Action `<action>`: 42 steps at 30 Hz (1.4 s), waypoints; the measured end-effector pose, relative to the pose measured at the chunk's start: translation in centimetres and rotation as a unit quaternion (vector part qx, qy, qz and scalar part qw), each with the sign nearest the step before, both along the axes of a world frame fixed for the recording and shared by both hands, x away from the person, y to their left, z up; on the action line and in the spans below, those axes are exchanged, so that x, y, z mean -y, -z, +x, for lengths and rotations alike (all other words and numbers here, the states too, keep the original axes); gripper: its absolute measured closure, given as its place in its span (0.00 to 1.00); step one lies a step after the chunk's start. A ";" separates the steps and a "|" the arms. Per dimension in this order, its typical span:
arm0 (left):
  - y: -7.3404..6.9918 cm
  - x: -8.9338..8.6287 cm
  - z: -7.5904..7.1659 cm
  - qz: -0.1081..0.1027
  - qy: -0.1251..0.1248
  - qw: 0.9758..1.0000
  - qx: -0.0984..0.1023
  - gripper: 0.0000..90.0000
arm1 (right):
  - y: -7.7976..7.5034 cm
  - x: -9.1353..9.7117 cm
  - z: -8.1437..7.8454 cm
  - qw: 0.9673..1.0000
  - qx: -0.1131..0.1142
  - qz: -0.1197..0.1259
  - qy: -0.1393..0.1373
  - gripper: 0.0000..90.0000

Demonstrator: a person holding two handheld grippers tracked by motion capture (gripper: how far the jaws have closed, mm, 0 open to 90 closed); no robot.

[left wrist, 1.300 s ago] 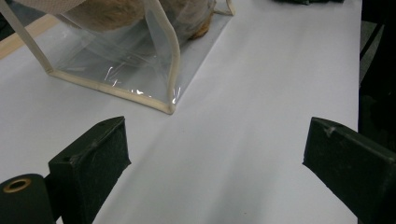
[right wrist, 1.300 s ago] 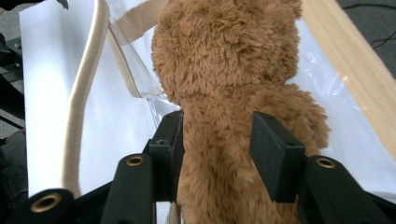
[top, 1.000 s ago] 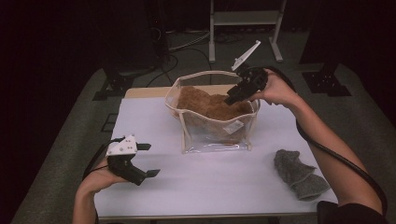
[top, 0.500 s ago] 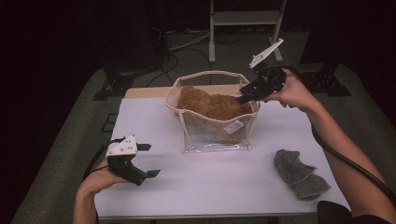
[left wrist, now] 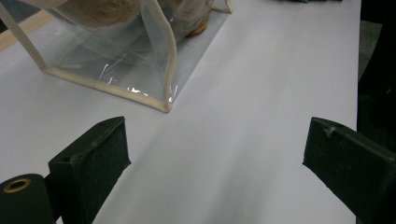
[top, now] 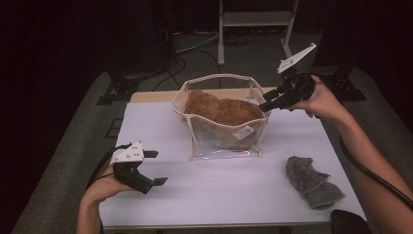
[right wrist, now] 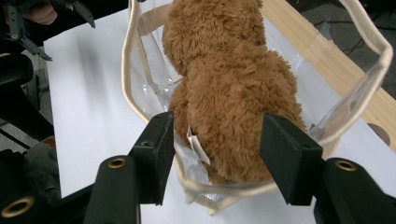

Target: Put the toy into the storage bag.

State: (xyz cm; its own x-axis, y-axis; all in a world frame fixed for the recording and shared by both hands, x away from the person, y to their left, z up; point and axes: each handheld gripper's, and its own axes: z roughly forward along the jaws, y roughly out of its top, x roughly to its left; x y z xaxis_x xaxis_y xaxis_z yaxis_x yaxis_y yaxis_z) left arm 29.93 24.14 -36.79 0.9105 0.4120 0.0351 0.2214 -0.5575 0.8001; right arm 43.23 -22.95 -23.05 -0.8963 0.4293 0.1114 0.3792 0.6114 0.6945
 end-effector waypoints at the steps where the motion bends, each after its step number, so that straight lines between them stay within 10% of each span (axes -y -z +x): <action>1: 0.0 0.0 0.0 -0.001 0.000 1.000 0.000 0.07 | 0.0 0.2 -0.1 1.000 0.000 0.000 0.000 0.48; 20: 0.2 -0.1 0.1 -0.004 -0.002 1.000 -0.004 0.07 | 1.0 3.1 -2.2 1.000 0.002 0.024 0.017 0.47; 42: 0.4 -0.2 0.2 -0.003 -0.004 1.000 -0.006 0.07 | 5.4 6.2 -3.7 0.998 -0.028 0.045 0.044 0.44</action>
State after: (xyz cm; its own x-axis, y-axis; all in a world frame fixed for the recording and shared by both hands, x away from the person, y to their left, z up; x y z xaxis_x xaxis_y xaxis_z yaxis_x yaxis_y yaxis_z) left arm 30.09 24.31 -37.18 0.9077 0.4192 0.0219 0.2353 -0.5513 0.8004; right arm 39.58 -29.19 -28.47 -0.8467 0.4925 0.2014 0.4682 0.5098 0.7218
